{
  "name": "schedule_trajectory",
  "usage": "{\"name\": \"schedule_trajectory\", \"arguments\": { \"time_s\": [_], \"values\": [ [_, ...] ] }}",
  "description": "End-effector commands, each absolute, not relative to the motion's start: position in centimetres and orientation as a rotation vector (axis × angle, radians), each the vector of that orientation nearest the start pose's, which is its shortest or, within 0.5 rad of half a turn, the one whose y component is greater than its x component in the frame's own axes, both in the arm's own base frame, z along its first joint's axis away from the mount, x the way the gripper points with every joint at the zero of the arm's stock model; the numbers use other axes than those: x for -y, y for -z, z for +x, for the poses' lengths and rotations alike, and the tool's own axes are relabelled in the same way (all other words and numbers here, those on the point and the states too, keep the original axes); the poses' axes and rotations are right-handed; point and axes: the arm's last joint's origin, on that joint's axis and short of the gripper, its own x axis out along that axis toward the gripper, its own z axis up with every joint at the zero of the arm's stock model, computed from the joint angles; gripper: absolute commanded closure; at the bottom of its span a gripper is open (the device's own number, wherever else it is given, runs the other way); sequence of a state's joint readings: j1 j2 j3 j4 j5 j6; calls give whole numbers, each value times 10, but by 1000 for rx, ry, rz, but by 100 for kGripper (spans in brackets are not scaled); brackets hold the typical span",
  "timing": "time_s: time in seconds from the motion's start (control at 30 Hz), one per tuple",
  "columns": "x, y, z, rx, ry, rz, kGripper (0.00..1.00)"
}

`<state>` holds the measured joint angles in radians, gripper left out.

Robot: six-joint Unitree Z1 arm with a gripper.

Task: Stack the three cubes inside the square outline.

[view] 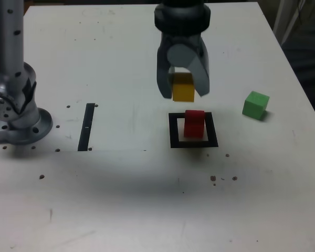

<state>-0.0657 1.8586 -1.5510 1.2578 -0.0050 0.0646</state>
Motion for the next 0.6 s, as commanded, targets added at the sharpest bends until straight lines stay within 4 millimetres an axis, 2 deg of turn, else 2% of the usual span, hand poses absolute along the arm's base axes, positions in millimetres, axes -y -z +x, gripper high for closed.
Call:
{"name": "schedule_trajectory", "arguments": {
  "time_s": [0.0,0.2,0.57],
  "values": [
    [26,-307,325,-1559,109,99,71],
    [33,-297,332,-1567,112,103,71],
    [31,-277,347,-1591,103,106,71]
  ]
}}
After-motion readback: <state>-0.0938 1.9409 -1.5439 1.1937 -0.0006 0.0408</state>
